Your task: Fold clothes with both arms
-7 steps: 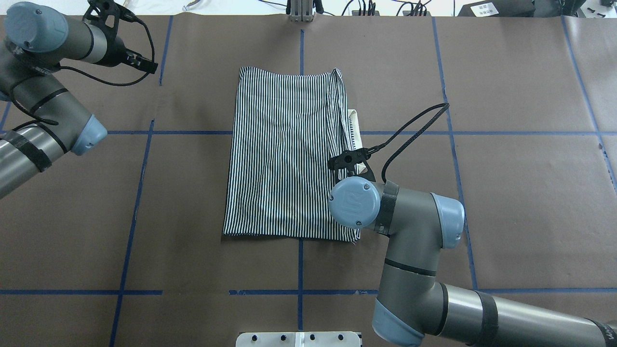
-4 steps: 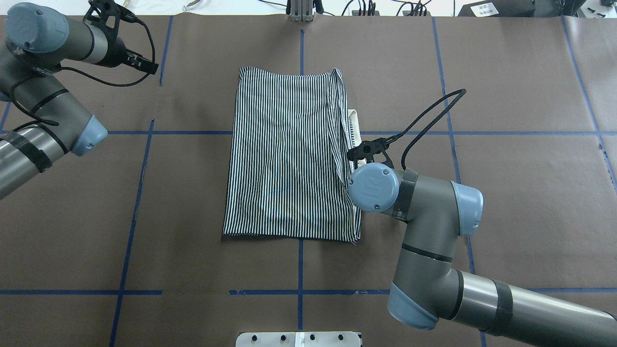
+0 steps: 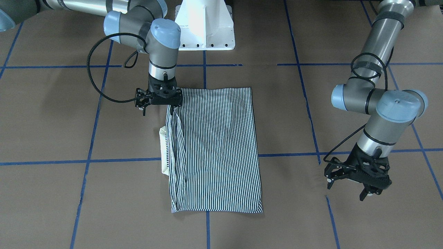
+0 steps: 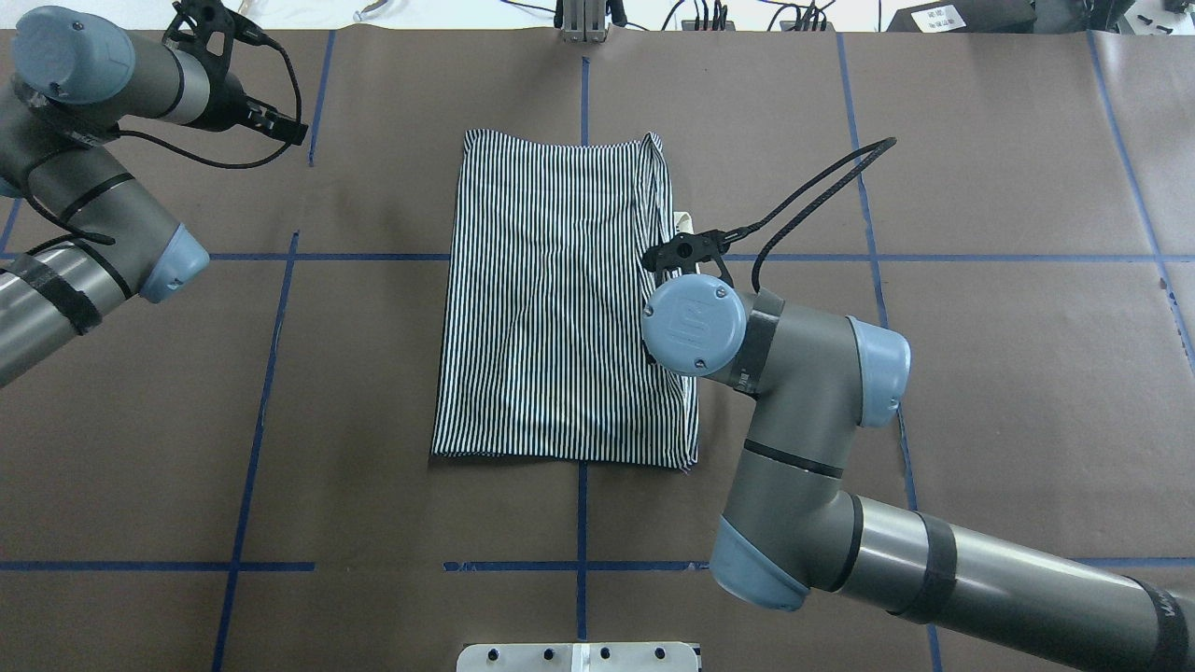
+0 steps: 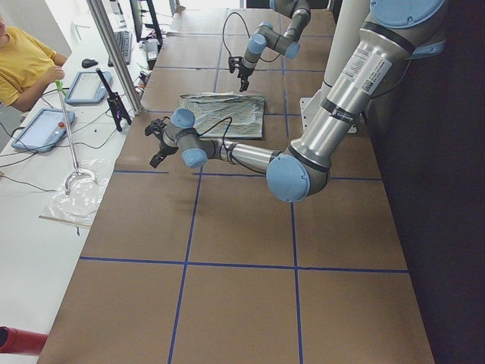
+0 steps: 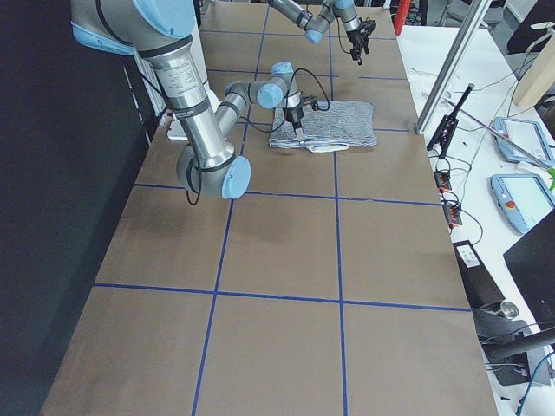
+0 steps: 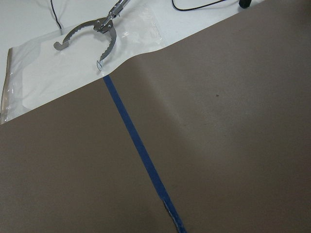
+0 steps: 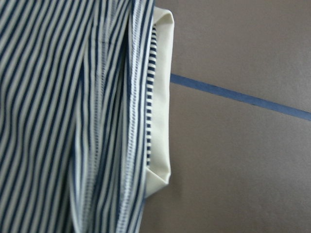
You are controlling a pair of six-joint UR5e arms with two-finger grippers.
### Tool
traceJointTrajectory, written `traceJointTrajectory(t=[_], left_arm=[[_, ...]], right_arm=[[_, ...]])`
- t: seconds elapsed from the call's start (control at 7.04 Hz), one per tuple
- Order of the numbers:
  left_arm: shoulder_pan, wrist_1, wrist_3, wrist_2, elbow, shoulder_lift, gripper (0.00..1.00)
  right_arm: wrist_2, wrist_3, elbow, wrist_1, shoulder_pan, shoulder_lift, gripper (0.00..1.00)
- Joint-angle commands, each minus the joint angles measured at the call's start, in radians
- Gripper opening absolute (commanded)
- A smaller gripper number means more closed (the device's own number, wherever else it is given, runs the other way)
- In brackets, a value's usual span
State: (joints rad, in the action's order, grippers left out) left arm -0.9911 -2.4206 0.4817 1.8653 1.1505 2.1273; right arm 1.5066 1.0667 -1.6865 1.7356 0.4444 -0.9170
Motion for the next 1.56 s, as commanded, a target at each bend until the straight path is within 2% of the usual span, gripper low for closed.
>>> traceJointTrajectory(t=[0.0, 0.14, 0.85, 1.42], left_arm=[[0.002, 0.0, 0.0, 0.0, 0.0, -0.001, 1.0], [0.002, 0.0, 0.002, 0.0, 0.0, -0.001, 1.0], [0.002, 0.0, 0.002, 0.0, 0.0, -0.001, 1.0], [0.011, -0.002, 0.002, 0.0, -0.003, -0.001, 1.0]], right_arm=[[0.004, 0.062, 0.123, -0.075, -0.001, 0.098, 1.0], [0.004, 0.062, 0.164, -0.126, -0.001, 0.095, 1.0], [0.035, 0.007, 0.169, -0.048, 0.01, 0.075, 1.0], [0.06, -0.124, 0.145, 0.016, 0.095, 0.003, 1.0]])
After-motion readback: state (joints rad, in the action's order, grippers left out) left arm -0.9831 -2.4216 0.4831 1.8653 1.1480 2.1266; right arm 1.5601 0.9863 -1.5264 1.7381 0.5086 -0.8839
